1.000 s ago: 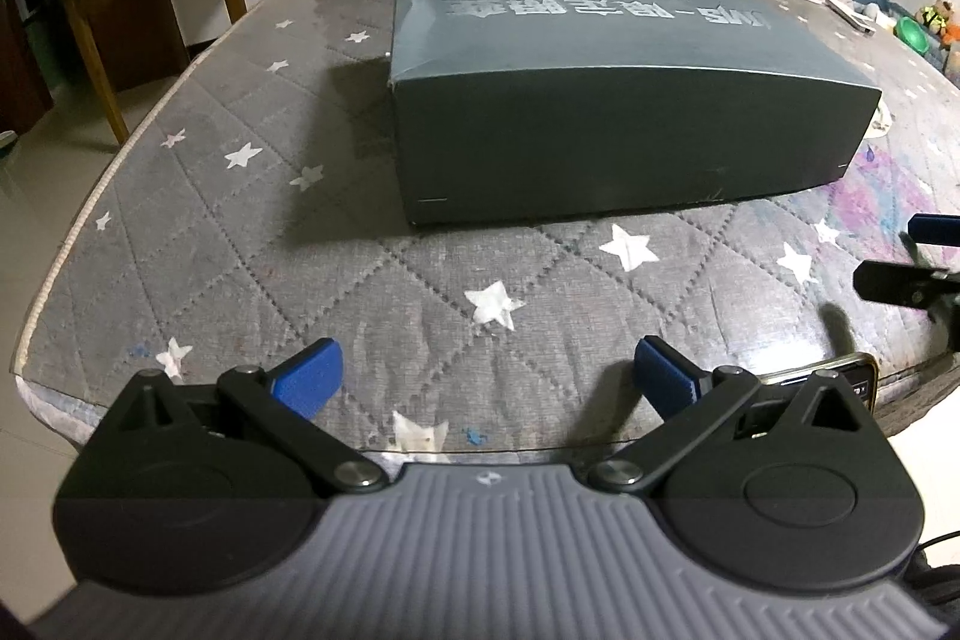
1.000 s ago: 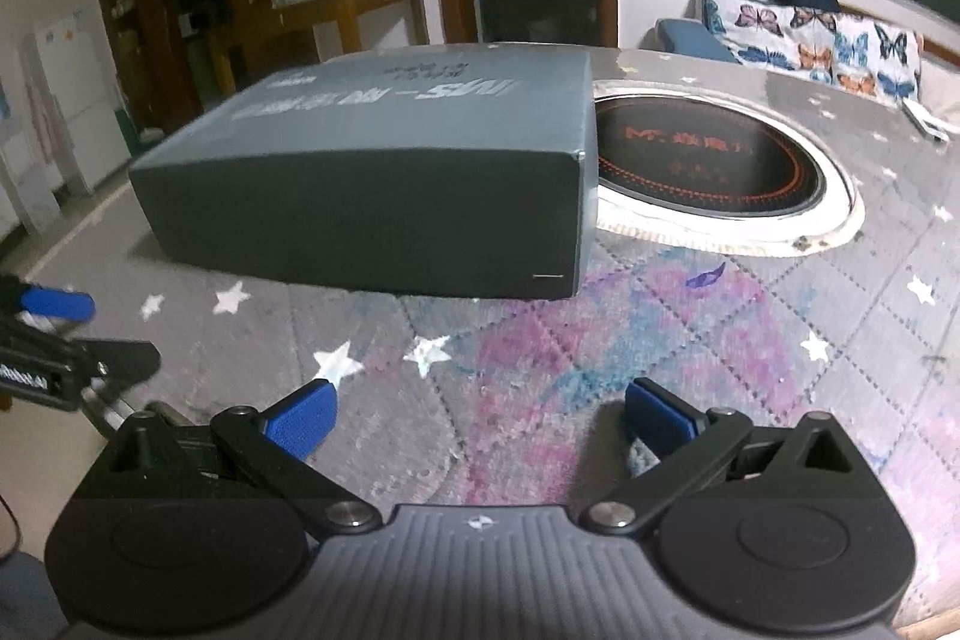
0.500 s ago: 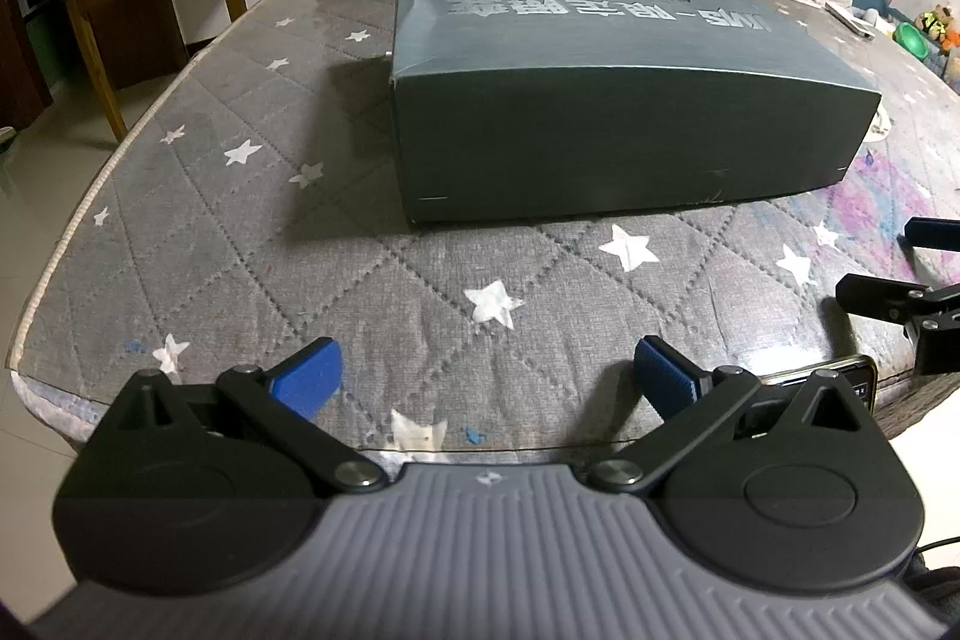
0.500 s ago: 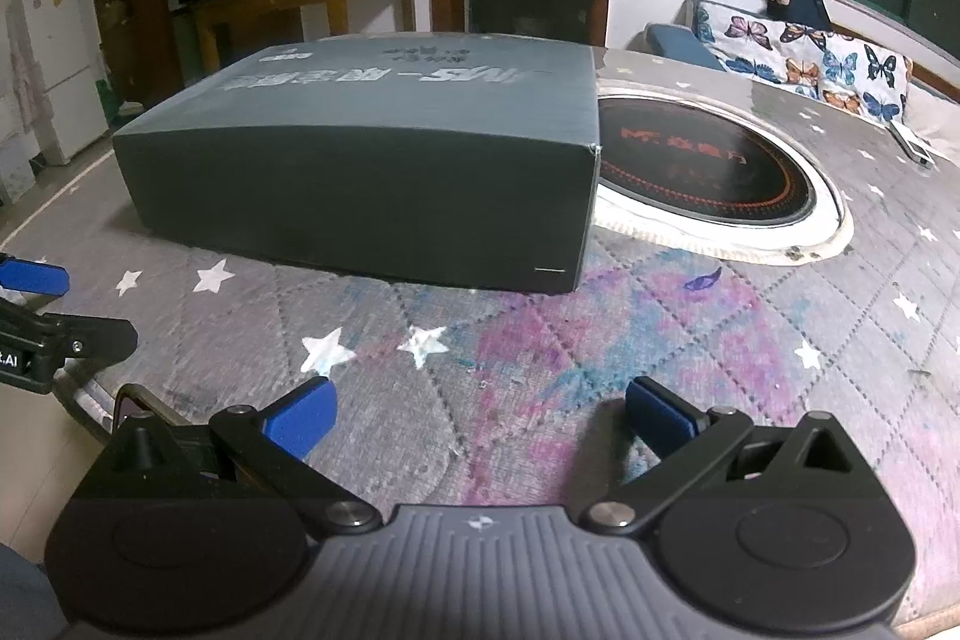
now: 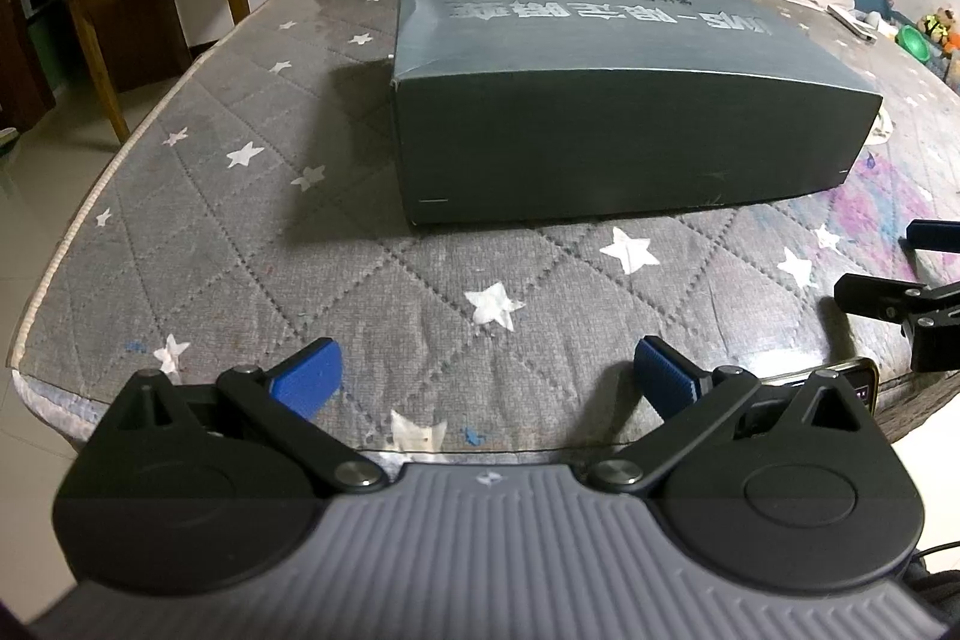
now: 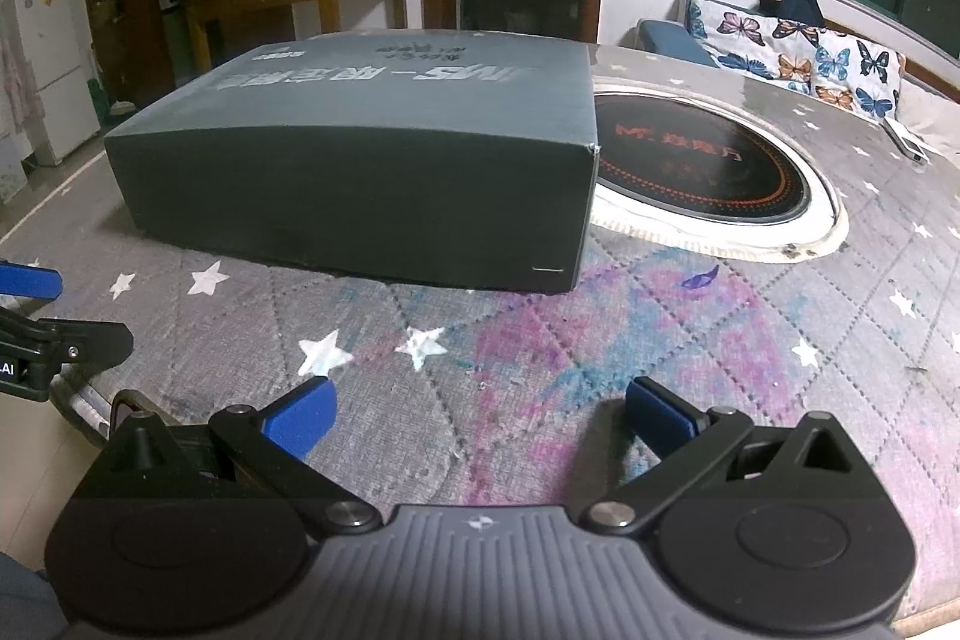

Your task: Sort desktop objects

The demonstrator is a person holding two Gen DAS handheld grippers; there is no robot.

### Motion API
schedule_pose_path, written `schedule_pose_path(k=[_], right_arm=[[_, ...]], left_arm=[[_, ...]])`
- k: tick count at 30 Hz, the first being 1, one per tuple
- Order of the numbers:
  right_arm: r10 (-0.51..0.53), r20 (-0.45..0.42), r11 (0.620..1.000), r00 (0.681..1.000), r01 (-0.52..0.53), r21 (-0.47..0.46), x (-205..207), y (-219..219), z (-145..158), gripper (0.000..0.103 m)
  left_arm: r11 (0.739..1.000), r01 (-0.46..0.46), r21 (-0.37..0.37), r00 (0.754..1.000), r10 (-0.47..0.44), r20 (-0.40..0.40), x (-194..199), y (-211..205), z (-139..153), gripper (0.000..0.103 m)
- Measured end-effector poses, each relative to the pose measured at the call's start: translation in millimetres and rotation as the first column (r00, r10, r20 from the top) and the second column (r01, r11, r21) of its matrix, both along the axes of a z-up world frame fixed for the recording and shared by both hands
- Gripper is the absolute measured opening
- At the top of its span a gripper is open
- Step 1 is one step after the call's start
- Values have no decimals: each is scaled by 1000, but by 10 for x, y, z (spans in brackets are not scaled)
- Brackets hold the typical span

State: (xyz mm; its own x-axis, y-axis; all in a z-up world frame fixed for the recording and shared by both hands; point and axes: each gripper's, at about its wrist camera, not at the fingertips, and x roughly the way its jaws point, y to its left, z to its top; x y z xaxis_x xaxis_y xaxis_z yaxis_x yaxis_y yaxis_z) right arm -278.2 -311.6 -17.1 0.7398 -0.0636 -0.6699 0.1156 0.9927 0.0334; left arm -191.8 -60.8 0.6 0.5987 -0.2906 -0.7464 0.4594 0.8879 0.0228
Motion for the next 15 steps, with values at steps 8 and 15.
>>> schedule_pose_path(k=[8,15], right_arm=[[-1,-3,1000,1000,1,-1,1,1,0,103],[-1,-7,1000,1000,1,-3,3,1,-1,103]], left_arm=[[1000,-2,13,1000,2,-16,23,-8,13,103],[1000,-3,15,1000,3,-27,36,-6,24,103]])
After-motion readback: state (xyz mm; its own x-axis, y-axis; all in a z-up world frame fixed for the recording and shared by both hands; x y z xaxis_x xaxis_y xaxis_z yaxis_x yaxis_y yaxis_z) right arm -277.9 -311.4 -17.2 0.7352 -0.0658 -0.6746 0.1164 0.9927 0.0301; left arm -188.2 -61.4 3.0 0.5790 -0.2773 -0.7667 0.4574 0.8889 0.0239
